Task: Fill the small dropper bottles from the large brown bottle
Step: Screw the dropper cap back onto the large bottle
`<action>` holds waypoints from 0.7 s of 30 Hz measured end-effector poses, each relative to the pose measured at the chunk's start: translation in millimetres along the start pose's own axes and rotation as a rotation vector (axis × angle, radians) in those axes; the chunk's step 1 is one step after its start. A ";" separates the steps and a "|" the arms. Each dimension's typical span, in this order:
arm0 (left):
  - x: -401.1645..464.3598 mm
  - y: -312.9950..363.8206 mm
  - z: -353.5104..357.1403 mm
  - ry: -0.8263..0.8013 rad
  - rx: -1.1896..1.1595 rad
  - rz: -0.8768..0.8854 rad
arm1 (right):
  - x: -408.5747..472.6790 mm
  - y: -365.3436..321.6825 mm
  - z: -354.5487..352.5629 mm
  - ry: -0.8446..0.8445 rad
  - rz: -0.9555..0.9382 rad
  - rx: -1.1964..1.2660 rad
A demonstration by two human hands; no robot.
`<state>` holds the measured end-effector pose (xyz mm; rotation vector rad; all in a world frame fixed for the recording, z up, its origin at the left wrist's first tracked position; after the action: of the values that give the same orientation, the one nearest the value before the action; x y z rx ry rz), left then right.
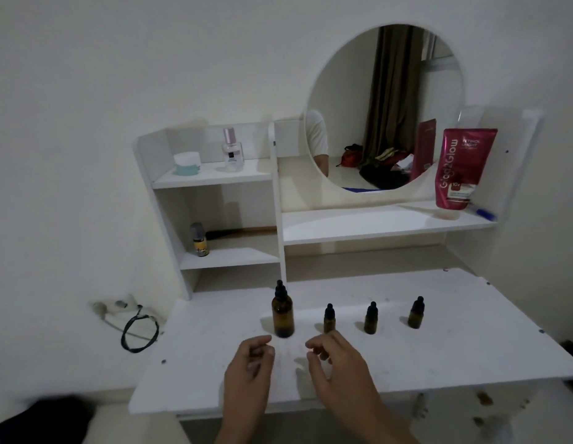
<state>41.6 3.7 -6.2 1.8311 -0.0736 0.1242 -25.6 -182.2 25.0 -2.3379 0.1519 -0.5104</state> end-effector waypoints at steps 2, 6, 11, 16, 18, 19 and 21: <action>10.8 0.5 -10.9 0.062 0.035 0.013 | 0.4 2.6 15.8 -0.052 0.103 0.029; 27.2 -11.7 10.4 -0.078 0.024 -0.026 | 5.5 6.4 45.8 -0.103 0.207 0.024; 37.2 -4.3 34.7 -0.190 0.067 0.088 | 25.2 4.5 60.1 -0.078 0.192 0.053; 48.8 9.5 40.0 -0.143 0.044 0.141 | 41.7 1.8 62.0 -0.046 0.125 0.087; 53.8 9.6 39.9 -0.123 0.014 0.125 | 44.0 3.3 62.5 -0.033 0.106 0.087; 55.6 8.8 39.4 -0.113 0.003 0.118 | 44.8 3.3 62.9 -0.030 0.094 0.087; 57.4 5.4 37.1 -0.097 -0.010 0.112 | 45.9 1.9 64.6 -0.037 0.067 0.094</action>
<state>99.7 -32.6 -3.5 1.8222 -0.2447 0.1133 42.5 -154.0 -4.2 -2.2412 0.1842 -0.4324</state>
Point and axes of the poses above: each hand's wrist, its own x-axis towards the middle knuckle, its own z-axis out of the palm, y = z × x, the point moved 9 cm from there along x, towards the middle knuckle, and after that the axes turned 1 degree about y, right-handed, at the moved point
